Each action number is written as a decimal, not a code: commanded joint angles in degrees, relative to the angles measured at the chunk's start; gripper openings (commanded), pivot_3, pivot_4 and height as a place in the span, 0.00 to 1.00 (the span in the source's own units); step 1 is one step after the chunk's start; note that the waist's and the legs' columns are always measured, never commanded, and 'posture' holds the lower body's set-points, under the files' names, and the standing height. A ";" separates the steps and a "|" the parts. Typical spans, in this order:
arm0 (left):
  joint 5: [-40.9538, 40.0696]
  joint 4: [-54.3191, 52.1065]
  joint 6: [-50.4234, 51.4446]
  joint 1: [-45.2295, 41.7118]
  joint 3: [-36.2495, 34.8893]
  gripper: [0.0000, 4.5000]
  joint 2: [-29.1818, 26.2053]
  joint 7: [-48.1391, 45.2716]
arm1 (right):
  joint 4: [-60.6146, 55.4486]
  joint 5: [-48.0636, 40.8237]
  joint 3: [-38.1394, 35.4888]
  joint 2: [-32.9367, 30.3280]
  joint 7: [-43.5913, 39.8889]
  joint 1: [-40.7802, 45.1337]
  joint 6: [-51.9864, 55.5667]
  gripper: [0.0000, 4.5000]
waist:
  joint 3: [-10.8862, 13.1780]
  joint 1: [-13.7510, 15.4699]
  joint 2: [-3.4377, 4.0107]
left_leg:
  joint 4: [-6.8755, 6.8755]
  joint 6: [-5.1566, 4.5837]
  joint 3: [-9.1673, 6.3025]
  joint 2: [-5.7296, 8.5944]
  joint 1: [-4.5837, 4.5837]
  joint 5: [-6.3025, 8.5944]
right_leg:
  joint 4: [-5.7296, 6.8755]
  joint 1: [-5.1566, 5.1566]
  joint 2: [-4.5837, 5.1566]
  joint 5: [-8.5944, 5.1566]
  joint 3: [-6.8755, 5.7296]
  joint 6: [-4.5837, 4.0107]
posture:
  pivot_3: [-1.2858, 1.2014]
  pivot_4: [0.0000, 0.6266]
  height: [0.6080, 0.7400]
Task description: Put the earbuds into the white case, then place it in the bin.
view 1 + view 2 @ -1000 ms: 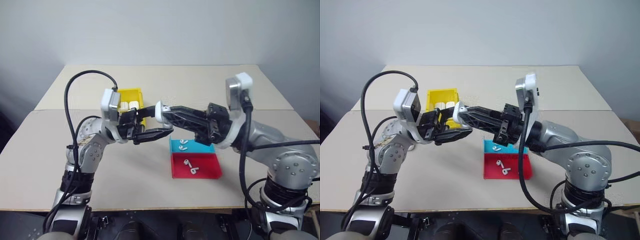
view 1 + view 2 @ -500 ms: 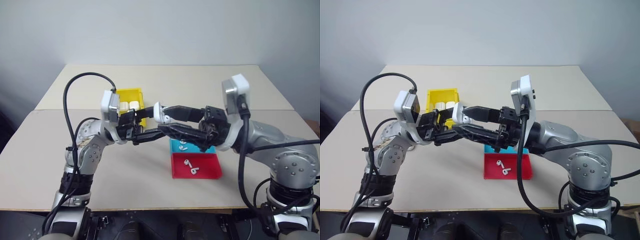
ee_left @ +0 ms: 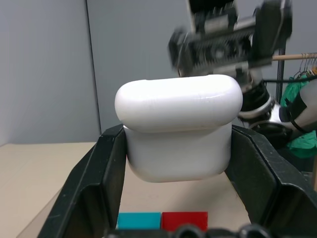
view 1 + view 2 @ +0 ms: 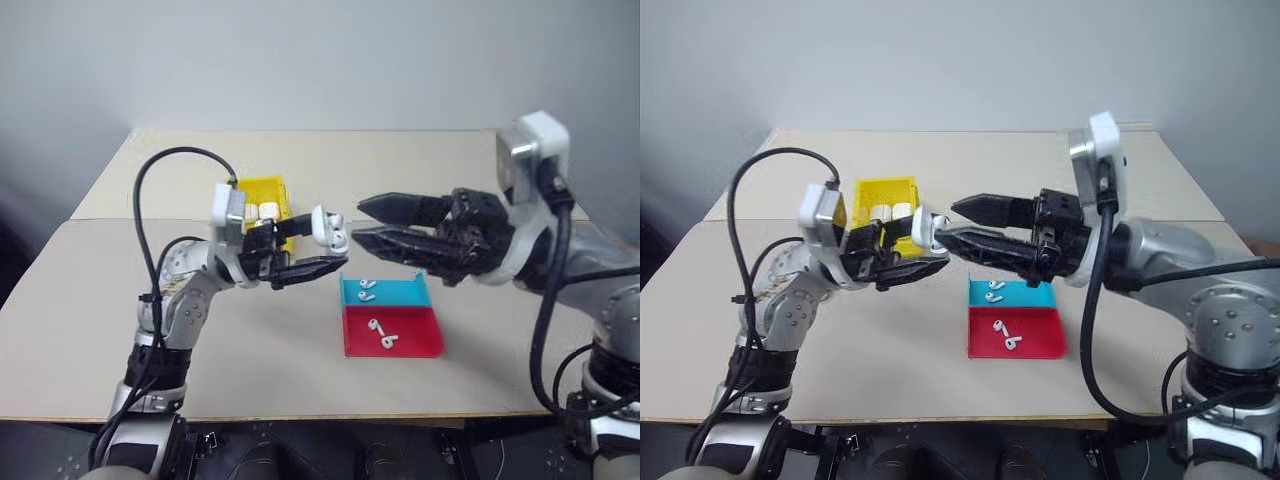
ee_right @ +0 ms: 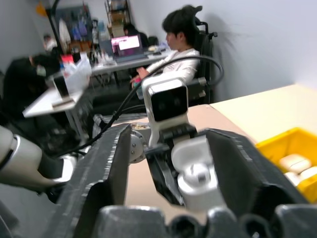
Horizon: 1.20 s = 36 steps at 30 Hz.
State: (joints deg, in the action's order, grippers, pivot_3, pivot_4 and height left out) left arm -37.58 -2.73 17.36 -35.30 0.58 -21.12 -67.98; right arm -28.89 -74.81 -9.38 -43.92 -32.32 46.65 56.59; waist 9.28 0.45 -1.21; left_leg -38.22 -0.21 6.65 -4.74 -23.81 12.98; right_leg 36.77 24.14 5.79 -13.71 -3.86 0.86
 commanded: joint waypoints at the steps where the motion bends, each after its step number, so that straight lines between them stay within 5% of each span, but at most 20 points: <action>1: 4.19 0.36 -0.75 -2.50 2.62 0.63 1.03 3.22 | 3.14 9.44 7.24 -3.24 -4.16 7.55 0.52 0.37 | 0.00 0.02 0.00 | 0.00 0.00 0.00 0.00 -0.01 0.00 | -0.01 0.01 0.00 0.00 0.00 0.00 | 0.52 0.24 1.00; 6: 7.73 -0.01 1.21 -3.93 5.63 0.63 0.45 4.74 | 6.98 22.35 19.35 -5.70 -12.37 17.26 0.27 0.01 | 0.00 0.02 0.00 | 0.01 -0.03 0.04 0.00 -0.14 0.02 | -0.06 0.13 0.01 0.00 0.03 0.00 | 0.52 0.24 1.00; 15: 8.30 -3.01 1.51 -2.37 4.99 0.63 0.55 7.93 | 9.33 40.89 32.36 -7.37 -26.96 21.07 -6.73 0.01 | 0.00 0.18 0.00 | -0.11 -0.07 0.04 0.00 -0.30 0.04 | -0.03 0.24 0.04 0.00 -0.01 0.00 | 0.52 0.24 1.00; 20: 7.53 -5.71 -0.58 0.23 2.42 0.63 0.93 11.03 | 10.18 44.63 29.80 -9.62 -30.49 17.60 -8.67 0.01 | 0.00 0.21 0.00 | -0.22 -0.11 0.05 0.00 -0.34 0.07 | -0.05 0.22 0.07 0.00 -0.03 0.01 | 0.52 0.24 1.00; 25: 7.58 -10.73 0.77 4.05 -1.27 0.63 0.94 18.93 | 10.78 39.66 18.23 -5.78 -25.16 12.80 -5.92 0.01 | 0.00 0.07 0.00 | -0.23 -0.11 0.02 -0.04 -0.31 0.07 | -0.01 0.21 0.04 0.00 -0.05 0.01 | 0.52 0.24 1.00; 30: 17.66 -11.36 2.60 3.47 -4.19 0.63 4.58 40.23 | 7.86 38.74 5.59 1.53 -13.65 3.19 -8.57 0.01 | -0.02 0.74 -0.02 | -0.22 -0.10 -0.02 -0.02 -0.21 0.06 | 0.00 0.02 0.06 0.01 -0.10 0.00 | 0.52 0.24 1.00; 36: 27.91 -1.54 5.96 -4.70 -7.03 0.63 8.86 61.05 | 0.25 43.32 8.43 4.50 -3.81 -6.38 -5.93 0.01 | -0.01 1.19 -0.02 | -0.37 -0.12 -0.05 0.06 -0.34 0.07 | 0.01 0.09 0.15 0.04 -0.16 0.06 | 0.52 0.24 1.00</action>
State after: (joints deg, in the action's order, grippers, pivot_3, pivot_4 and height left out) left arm -12.17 -5.67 23.74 -38.22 -6.29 -12.72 -10.60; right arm -25.03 -32.19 -0.40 -39.85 -38.77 39.52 50.08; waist 9.27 1.64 -1.23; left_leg -38.58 -0.33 6.61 -4.69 -24.15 13.05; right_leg 36.78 24.24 5.93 -13.67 -4.02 0.93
